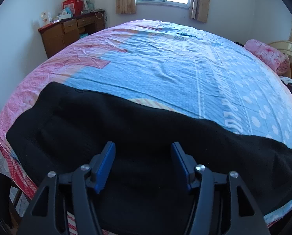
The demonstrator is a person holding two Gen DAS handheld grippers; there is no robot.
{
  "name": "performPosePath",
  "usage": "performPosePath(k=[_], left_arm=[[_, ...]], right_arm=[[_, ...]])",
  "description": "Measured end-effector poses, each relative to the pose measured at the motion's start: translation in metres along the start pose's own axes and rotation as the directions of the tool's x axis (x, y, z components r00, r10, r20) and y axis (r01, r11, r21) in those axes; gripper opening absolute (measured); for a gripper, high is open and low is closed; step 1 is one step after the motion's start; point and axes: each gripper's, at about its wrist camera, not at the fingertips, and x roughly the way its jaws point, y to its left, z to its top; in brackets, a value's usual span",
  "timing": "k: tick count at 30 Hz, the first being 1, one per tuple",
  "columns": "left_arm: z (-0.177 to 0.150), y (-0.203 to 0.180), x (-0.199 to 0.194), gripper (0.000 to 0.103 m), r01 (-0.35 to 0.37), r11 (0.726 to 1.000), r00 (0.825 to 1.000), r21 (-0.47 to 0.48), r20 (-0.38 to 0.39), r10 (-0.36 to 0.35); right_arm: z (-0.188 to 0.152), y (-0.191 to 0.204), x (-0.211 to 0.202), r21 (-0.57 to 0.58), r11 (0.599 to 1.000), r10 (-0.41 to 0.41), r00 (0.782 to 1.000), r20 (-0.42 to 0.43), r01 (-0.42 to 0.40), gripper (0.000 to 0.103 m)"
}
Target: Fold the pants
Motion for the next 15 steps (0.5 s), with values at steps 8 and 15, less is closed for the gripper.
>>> performPosePath(k=[8,15], left_arm=[[-0.001,-0.018,-0.025,0.062,0.028,1.000,0.998,0.015,0.061,-0.028],[-0.012,-0.072,-0.026,0.064,0.207,0.972,0.978,0.115,-0.031,-0.204]], right_arm=[[0.063,-0.057,0.085,0.045,0.983,-0.170,0.977,-0.132,0.178,0.012],[0.065,-0.071,0.137,0.077,0.973,-0.190,0.947,-0.259,0.216,0.012]])
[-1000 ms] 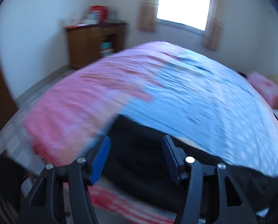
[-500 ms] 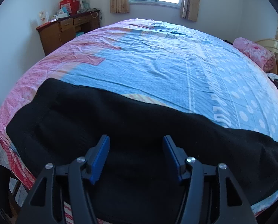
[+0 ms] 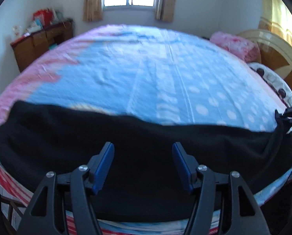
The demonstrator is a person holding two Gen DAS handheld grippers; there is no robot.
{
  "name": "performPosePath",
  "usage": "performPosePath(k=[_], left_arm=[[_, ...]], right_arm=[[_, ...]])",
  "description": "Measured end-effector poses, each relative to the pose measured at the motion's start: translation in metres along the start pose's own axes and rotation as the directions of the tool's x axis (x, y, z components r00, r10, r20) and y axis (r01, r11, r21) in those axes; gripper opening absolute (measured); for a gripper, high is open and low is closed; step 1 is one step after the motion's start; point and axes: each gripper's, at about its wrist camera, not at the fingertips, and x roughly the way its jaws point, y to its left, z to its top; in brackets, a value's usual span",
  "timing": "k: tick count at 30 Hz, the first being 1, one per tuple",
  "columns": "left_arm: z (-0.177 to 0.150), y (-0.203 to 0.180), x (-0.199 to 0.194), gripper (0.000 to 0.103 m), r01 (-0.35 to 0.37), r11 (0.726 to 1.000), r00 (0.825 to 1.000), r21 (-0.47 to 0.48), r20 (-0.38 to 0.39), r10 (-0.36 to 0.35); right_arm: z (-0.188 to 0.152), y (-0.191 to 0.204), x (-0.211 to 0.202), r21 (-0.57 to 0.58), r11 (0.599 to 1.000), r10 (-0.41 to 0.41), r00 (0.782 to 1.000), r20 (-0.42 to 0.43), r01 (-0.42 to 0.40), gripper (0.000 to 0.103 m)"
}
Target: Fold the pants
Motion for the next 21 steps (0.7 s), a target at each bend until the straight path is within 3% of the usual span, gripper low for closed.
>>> performPosePath(k=[3,5,7,10,12,13,15,18,19,20,21], left_arm=[[-0.013,0.002,0.023,0.064,0.009,1.000,0.995,-0.017,-0.098,-0.011],[-0.014,-0.002,0.019,0.064,-0.001,1.000,0.997,0.019,-0.078,0.002],[-0.015,-0.004,0.020,0.065,-0.014,0.999,0.996,0.040,-0.085,0.017],[-0.016,-0.004,0.018,0.068,-0.017,0.998,0.996,0.056,-0.084,0.021],[-0.018,-0.009,0.020,0.069,-0.021,0.997,0.996,0.070,-0.080,0.027],[-0.020,-0.012,0.021,0.071,-0.025,0.996,0.997,0.080,-0.075,0.031],[-0.022,-0.017,0.023,0.073,-0.038,0.994,0.996,0.106,-0.073,0.046],[-0.022,-0.024,0.025,0.074,-0.066,0.989,0.994,0.130,-0.076,0.077],[-0.023,-0.024,0.025,0.075,-0.066,0.991,0.994,0.120,-0.083,0.076],[-0.023,-0.025,0.023,0.076,-0.068,0.990,0.993,0.120,-0.085,0.079],[-0.024,-0.025,0.022,0.076,-0.071,0.989,0.993,0.127,-0.083,0.082]], right_arm=[[-0.004,0.006,0.002,-0.064,0.998,-0.020,1.000,-0.001,0.020,0.011],[-0.007,0.009,-0.016,-0.100,0.995,-0.001,0.999,0.049,0.005,0.011],[-0.012,0.007,-0.041,-0.112,0.992,0.069,0.991,0.113,-0.056,0.011],[-0.022,-0.007,-0.081,-0.085,0.983,0.175,0.963,0.204,-0.161,0.011],[-0.039,-0.022,-0.112,-0.077,0.970,0.244,0.929,0.278,-0.232,0.011],[-0.048,-0.028,-0.125,-0.073,0.969,0.247,0.919,0.308,-0.236,0.011],[-0.062,-0.032,-0.139,-0.088,0.980,0.199,0.919,0.339,-0.180,0.011],[-0.063,-0.017,-0.136,-0.148,0.977,0.193,0.932,0.307,-0.153,0.013],[-0.058,-0.010,-0.130,-0.158,0.971,0.219,0.935,0.278,-0.180,0.016],[-0.053,-0.005,-0.123,-0.154,0.968,0.230,0.942,0.247,-0.196,0.033],[-0.046,0.002,-0.111,-0.140,0.969,0.230,0.949,0.214,-0.204,0.057]])
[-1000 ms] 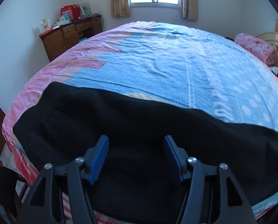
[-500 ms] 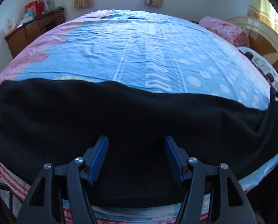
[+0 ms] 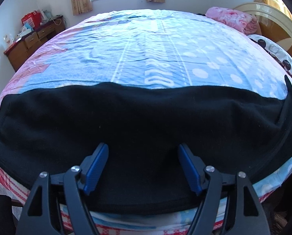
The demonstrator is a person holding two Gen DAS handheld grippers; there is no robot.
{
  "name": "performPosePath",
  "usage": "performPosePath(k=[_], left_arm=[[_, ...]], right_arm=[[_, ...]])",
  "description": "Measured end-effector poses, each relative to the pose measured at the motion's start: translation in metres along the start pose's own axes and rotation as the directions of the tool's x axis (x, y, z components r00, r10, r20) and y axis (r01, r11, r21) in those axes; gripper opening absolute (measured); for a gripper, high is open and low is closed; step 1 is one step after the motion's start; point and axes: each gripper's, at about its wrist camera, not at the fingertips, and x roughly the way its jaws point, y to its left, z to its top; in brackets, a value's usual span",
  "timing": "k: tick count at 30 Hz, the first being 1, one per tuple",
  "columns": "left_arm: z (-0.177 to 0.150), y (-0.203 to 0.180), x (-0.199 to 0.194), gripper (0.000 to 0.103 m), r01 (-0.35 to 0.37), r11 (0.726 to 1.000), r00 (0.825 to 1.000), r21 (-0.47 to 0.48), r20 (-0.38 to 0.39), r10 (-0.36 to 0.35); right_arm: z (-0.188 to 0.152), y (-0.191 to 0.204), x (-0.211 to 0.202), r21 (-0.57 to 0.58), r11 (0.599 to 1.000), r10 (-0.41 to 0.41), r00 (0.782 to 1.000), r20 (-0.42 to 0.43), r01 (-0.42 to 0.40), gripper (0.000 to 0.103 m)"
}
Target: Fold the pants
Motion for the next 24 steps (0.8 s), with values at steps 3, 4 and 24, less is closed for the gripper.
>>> performPosePath(k=[3,4,24], left_arm=[[-0.004,-0.003,-0.001,0.076,-0.014,0.999,1.000,0.030,0.004,0.014],[-0.005,-0.003,0.000,0.077,-0.014,0.999,1.000,0.029,0.007,0.014],[0.002,0.008,0.001,0.080,0.070,0.997,0.997,0.011,-0.015,-0.070]], right_arm=[[0.012,0.012,0.034,-0.040,0.996,-0.076,0.996,-0.041,0.074,0.070],[0.016,0.017,0.046,-0.064,0.991,-0.121,0.991,-0.055,0.118,0.070],[-0.042,-0.072,-0.039,0.255,0.959,0.102,0.991,0.088,-0.122,0.003]])
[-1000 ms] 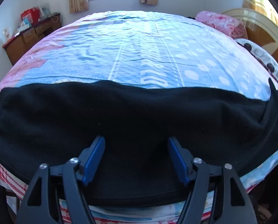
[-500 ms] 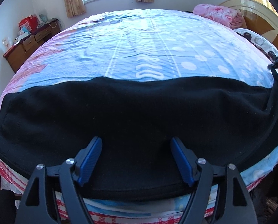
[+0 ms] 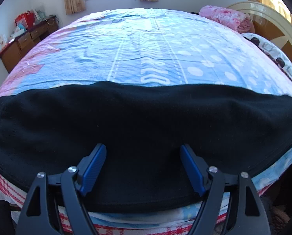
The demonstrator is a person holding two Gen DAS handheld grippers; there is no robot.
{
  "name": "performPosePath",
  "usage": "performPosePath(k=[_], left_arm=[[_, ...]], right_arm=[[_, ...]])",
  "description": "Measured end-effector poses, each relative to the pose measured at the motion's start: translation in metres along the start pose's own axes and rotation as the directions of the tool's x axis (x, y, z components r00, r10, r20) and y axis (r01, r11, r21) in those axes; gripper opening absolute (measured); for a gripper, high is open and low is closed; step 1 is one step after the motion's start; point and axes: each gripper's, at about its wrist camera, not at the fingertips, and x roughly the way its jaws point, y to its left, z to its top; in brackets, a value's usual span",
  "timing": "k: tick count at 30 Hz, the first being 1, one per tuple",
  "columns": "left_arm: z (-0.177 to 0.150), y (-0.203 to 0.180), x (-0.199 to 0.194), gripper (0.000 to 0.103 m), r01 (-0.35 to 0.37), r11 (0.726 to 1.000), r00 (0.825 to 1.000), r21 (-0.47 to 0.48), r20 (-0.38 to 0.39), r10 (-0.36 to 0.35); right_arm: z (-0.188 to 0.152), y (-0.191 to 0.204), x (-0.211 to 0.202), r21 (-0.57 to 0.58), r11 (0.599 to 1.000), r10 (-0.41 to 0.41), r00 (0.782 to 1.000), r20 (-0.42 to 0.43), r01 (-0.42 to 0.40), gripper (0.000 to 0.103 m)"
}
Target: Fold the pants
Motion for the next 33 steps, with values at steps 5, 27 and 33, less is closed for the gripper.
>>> performPosePath(k=[5,27,33], left_arm=[[0.005,0.009,-0.001,0.080,0.051,0.997,0.998,-0.060,-0.017,-0.052],[0.008,0.039,-0.022,0.080,0.009,0.996,1.000,-0.087,0.029,-0.006],[0.003,0.061,-0.018,0.080,-0.037,0.991,0.998,-0.132,0.046,0.043]], right_arm=[[-0.050,-0.059,-0.007,0.156,0.988,0.012,1.000,-0.013,-0.009,0.003],[-0.046,-0.014,-0.096,0.207,0.887,-0.460,0.826,0.327,0.412,0.008],[-0.065,0.116,-0.015,-0.349,0.923,-0.115,0.981,0.159,0.164,0.009]])
